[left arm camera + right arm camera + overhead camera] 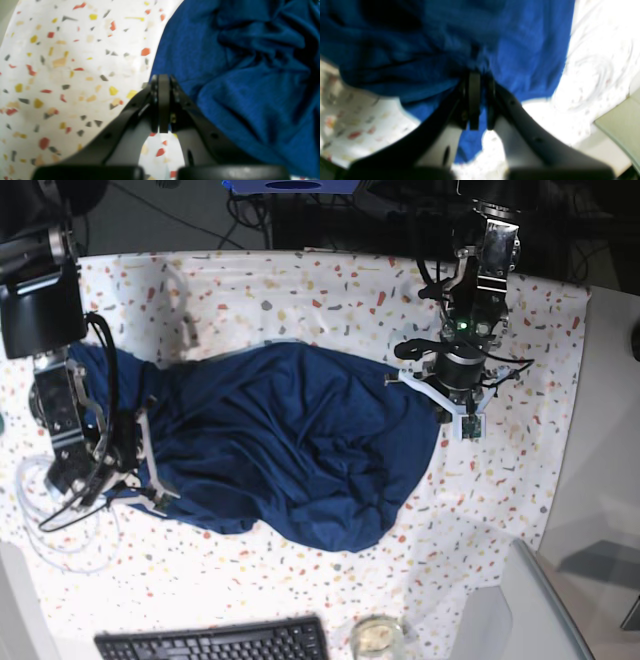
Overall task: Layout the t-shirt on the table in an organized manner, then fold the t-shirt properly
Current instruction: 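Grasp the shirt edge with the right gripper and drag it outward, then grasp the shirt's middle with the left gripper and pull it outward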
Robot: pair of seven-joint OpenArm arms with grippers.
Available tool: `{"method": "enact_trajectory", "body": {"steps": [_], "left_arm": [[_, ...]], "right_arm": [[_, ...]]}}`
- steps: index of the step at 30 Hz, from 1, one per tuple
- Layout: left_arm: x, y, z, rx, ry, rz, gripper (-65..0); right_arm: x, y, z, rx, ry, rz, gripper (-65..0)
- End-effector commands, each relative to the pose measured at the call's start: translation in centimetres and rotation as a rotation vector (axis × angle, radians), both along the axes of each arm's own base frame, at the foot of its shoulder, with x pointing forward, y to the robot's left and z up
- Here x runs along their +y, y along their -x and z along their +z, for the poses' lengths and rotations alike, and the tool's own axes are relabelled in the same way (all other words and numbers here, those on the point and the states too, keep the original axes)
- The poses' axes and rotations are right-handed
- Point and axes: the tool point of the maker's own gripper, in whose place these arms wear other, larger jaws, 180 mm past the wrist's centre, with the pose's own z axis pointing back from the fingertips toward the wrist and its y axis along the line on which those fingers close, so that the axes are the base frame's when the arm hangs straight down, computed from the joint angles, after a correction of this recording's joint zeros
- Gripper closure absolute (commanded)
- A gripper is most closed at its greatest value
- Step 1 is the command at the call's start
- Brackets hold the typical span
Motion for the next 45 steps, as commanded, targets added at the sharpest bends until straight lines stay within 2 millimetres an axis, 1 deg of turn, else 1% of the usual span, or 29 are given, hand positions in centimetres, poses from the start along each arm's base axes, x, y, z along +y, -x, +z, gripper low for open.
{"method": "enact_trajectory", "body": {"steps": [1,2,3,4,5,6,7,9,10,11,13,15,17,19,23,24,25,26,27,30,31,33,35,37,39,40,42,45], "left_arm": [[0.7,-0.3,0.9,-0.035,-0.023,0.0,0.0],[1.0,0.0,0.7,-0.028,-0.029,-0.002,0.0],[1.2,0.4,0.5,-0.019,-0.037,-0.004,0.0],[1.5,0.8,0.3,-0.009,-0.043,-0.005,0.0],[1.6,1.1,0.1,-0.002,-0.047,-0.006,0.0],[1.7,1.3,0.0,0.003,-0.049,-0.006,0.0],[1.8,1.5,-0.3,0.012,-0.049,-0.006,0.0],[1.8,1.7,-0.4,0.017,-0.05,-0.005,0.0],[1.7,1.7,-0.4,0.017,-0.047,-0.005,0.0],[1.5,1.5,-0.4,0.014,-0.044,-0.009,0.0],[1.2,1.1,-0.2,0.006,-0.042,-0.012,0.0],[0.9,0.4,0.2,-0.011,-0.034,-0.012,0.0],[0.4,-0.2,0.5,-0.025,-0.024,-0.01,0.0],[0.2,-0.4,0.7,-0.031,-0.019,-0.009,0.0],[0.0,-0.6,0.8,-0.035,-0.013,-0.007,0.0],[0.0,-0.6,0.7,-0.034,-0.015,-0.008,0.0],[0.0,-0.6,0.7,-0.034,-0.015,-0.008,0.0],[0.1,-0.5,0.7,-0.033,-0.018,-0.009,0.0],[0.1,-0.5,0.7,-0.033,-0.019,-0.009,0.0],[0.3,-0.2,0.1,-0.014,-0.023,-0.006,0.0],[0.4,-0.2,-0.2,-0.007,-0.024,-0.005,0.0],[0.5,-0.1,-0.5,0.002,-0.025,-0.003,0.0],[0.4,-0.1,-0.7,0.007,-0.023,-0.001,0.0],[0.4,-0.2,-0.6,0.005,-0.023,-0.001,0.0],[0.2,-0.3,-0.6,0.001,-0.016,-0.002,0.0],[-0.2,-0.5,-0.5,-0.004,-0.006,-0.005,0.0],[-2.2,-1.5,-0.2,-0.016,0.004,-0.049,0.0],[-4.3,-2.2,-1.5,0.013,0.0,-0.107,0.0]], "right_arm": [[-0.7,-2.0,1.5,-0.046,0.006,-0.012,-10.5],[-1.1,-2.2,1.7,-0.048,0.011,-0.019,-16.7],[-1.2,-2.3,2.0,-0.056,0.015,-0.017,-24.2],[-1.5,-2.4,2.8,-0.081,0.02,-0.025,-31.7],[-2.6,-1.4,3.1,-0.088,0.031,-0.056,-38.0],[-3.2,-0.8,3.8,-0.116,0.023,-0.087,-41.9],[-3.0,0.1,4.6,-0.154,-0.005,-0.113,-44.0],[-2.5,2.4,5.6,-0.221,-0.067,-0.174,-43.8],[-2.1,3.5,5.8,-0.24,-0.093,-0.198,-43.8],[-1.6,4.7,5.7,-0.243,-0.118,-0.224,-43.8],[0.0,6.4,4.8,-0.222,-0.161,-0.242,-43.8],[1.6,7.8,3.3,-0.171,-0.2,-0.254,-43.8],[2.5,8.2,1.8,-0.127,-0.229,-0.266,-43.8],[3.1,7.6,0.9,-0.121,-0.27,-0.27,-43.8],[3.7,7.4,-1.3,-0.075,-0.313,-0.283,-43.7],[3.4,7.2,-1.7,-0.079,-0.316,-0.315,-42.8],[3.4,7.0,-1.7,-0.089,-0.323,-0.333,-40.4],[3.4,6.8,-1.7,-0.1,-0.331,-0.341,-35.6],[3.5,6.7,-1.7,-0.104,-0.333,-0.342,-29.0],[3.6,6.7,-1.7,-0.105,-0.338,-0.35,-5.9],[3.6,6.7,-1.7,-0.105,-0.338,-0.35,0.0],[3.6,7.0,-1.7,-0.104,-0.336,-0.35,-0.5],[3.0,7.9,-1.2,-0.103,-0.304,-0.349,-0.2],[2.4,9.3,-0.1,-0.103,-0.255,-0.345,0.0],[1.8,10.9,1.5,-0.12,-0.212,-0.335,0.0],[1.7,11.7,2.0,-0.123,-0.199,-0.333,0.0],[0.9,13.4,2.9,-0.121,-0.155,-0.315,0.0],[0.3,15.8,3.1,-0.075,-0.102,-0.276,0.0]]}}
